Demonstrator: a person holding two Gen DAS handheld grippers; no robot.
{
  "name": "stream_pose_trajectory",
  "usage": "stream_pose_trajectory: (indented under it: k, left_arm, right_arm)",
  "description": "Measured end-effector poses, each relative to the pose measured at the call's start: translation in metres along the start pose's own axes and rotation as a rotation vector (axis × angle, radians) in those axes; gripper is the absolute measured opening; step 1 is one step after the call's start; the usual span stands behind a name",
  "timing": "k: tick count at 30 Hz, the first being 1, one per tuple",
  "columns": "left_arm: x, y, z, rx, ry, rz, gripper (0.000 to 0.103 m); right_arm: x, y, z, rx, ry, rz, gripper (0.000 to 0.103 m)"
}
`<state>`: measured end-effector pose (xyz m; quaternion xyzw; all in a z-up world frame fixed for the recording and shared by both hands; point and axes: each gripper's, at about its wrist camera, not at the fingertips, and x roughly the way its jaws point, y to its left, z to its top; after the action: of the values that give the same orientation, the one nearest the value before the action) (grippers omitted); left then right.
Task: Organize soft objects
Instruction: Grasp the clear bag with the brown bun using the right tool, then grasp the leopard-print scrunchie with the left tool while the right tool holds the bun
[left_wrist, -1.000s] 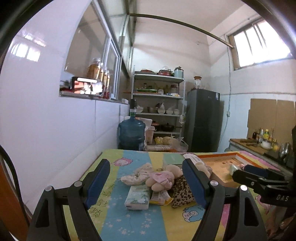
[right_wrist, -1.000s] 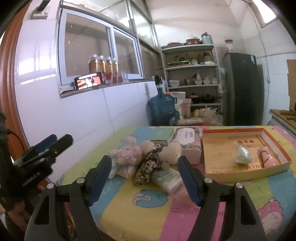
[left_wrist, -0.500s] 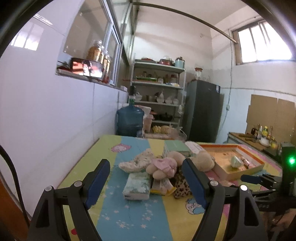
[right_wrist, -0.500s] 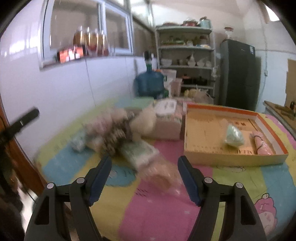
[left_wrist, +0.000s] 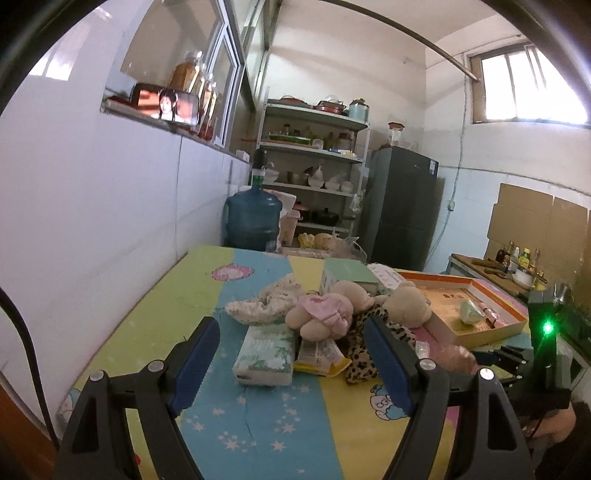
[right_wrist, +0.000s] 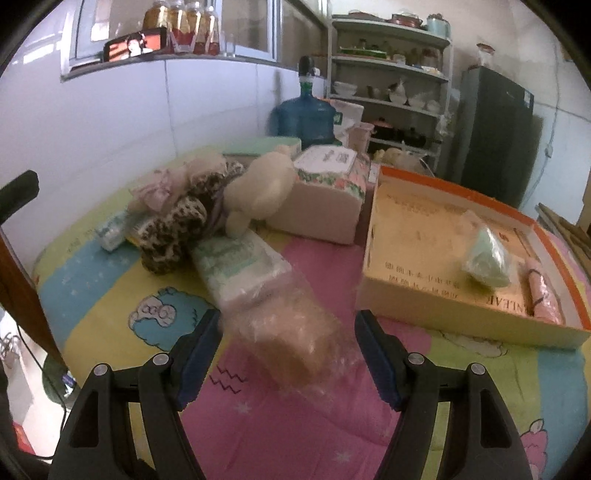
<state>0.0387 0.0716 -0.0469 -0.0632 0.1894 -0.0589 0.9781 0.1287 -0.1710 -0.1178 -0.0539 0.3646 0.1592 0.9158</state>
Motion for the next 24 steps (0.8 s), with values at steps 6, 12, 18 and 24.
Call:
stream_pose_trajectory:
  k: [6, 12, 18, 24]
  left_arm:
    - [0.016, 0.000, -0.006, -0.005, 0.048, -0.008, 0.080]
    - [0.029, -0.011, -0.009, 0.004, 0.081, -0.055, 0.080]
    - [0.046, -0.053, -0.017, 0.067, 0.120, -0.166, 0.080]
    - [0.073, -0.092, -0.028, 0.172, 0.160, -0.142, 0.070]
  right_arm:
    - [-0.007, -0.017, -0.007, 0.147, -0.046, 0.073, 0.058]
    - [-0.020, -0.022, -0.011, 0.204, -0.099, 0.107, 0.057]
    - [-0.050, -0.018, -0.017, 0.243, -0.192, 0.129, 0.057]
    - [-0.068, -0.025, -0.023, 0.271, -0.233, 0.137, 0.057]
